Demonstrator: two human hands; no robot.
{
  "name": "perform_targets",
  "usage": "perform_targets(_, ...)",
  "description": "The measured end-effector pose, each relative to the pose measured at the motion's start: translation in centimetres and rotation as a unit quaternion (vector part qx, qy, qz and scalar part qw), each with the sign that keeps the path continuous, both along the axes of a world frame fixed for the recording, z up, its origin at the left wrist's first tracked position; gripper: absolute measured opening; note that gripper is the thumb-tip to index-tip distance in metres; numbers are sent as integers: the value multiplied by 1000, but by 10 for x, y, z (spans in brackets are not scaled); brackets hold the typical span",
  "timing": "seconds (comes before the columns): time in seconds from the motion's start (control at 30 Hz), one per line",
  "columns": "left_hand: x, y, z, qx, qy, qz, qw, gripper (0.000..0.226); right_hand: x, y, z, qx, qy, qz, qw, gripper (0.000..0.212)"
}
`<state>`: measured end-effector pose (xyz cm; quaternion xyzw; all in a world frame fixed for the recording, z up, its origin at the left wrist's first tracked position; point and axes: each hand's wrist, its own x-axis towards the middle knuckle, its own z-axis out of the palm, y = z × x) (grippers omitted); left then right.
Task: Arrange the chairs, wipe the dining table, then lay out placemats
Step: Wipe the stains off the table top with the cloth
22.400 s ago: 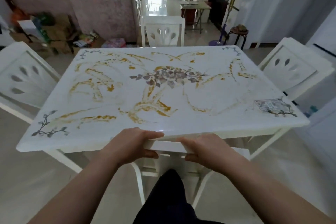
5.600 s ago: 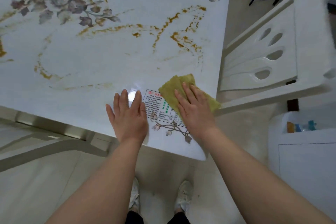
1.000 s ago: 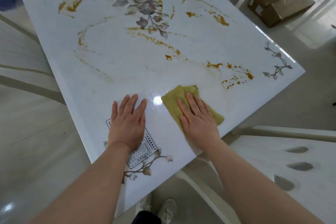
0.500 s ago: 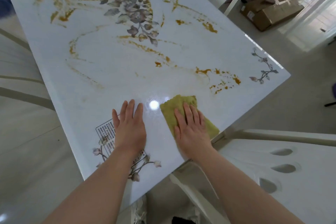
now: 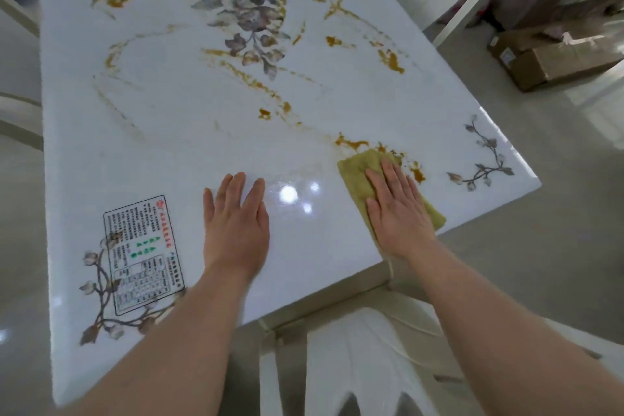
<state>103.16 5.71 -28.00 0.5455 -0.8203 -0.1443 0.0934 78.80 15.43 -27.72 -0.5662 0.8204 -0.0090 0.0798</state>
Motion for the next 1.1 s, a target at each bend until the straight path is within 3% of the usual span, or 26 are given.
perform_targets(0.17, -2, 1, -2, -10, -10, 6, 1000, 46, 10, -16, -8, 15, 23, -41, 999, 64)
perform_targets(0.37, -3, -1, -3, -11, 2, 17, 1000, 45, 63, -54, -4, 3, -3, 106, 994, 60)
perform_targets(0.53, -2, -3, -5, -28, 12, 13, 999, 50, 52, -94, -1, -2, -18, 146, 989, 55)
perform_targets(0.8, 0, -2, -6, -19, 3, 19, 1000, 48, -33, -98, -2, -10, -11, 10, 1000, 56)
perform_targets(0.97, -1, -1, -5, -17, -9, 15, 1000, 53, -2, -76, -4, -19, -13, -99, 995, 57)
perform_targets(1.1, -2, -1, -3, -10, -20, 14, 1000, 54, 47, -63, -3, -21, -20, -36, 999, 60)
